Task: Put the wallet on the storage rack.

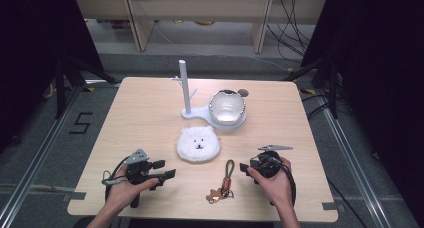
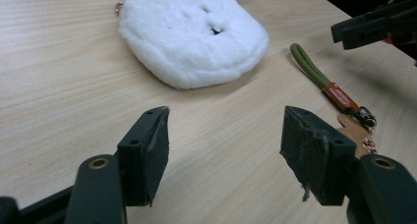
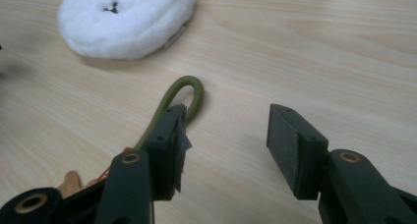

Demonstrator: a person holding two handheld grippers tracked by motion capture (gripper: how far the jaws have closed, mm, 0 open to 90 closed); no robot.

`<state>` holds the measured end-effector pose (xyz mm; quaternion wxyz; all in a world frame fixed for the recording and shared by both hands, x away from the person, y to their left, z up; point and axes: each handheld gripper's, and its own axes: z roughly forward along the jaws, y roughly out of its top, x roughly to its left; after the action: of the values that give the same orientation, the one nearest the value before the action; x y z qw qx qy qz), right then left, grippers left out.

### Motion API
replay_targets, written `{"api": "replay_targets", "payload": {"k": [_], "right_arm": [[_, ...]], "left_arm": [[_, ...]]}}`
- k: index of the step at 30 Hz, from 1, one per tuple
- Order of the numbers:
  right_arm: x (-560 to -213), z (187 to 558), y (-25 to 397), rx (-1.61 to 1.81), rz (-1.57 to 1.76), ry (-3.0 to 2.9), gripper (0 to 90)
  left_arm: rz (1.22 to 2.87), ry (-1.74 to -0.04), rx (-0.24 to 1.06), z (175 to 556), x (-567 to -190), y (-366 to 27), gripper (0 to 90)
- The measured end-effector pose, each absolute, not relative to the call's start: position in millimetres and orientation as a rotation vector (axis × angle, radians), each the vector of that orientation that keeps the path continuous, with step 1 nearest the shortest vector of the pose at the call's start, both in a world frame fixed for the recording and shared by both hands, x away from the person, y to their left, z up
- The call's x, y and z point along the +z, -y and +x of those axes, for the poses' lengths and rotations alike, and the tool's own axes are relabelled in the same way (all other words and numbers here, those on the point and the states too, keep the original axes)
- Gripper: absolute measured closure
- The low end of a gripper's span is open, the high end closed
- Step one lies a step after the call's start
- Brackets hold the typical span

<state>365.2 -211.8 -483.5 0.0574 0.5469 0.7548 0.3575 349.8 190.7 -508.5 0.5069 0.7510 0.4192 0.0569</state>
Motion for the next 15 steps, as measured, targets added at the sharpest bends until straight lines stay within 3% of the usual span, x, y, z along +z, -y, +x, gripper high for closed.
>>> {"api": "replay_targets", "payload": {"k": [6, 15], "right_arm": [[-481.7, 368.3, 219.0, 0.997, 1.633, -2.315, 45.6], [-483.7, 366.6, 218.6, 0.966, 1.700, -2.285, 48.0]], "left_arm": [[1.817, -1.053, 0.136, 368.0, -507.8, -190.2, 33.2], [1.821, -1.087, 0.124, 399.5, -495.4, -184.6, 33.4]]}}
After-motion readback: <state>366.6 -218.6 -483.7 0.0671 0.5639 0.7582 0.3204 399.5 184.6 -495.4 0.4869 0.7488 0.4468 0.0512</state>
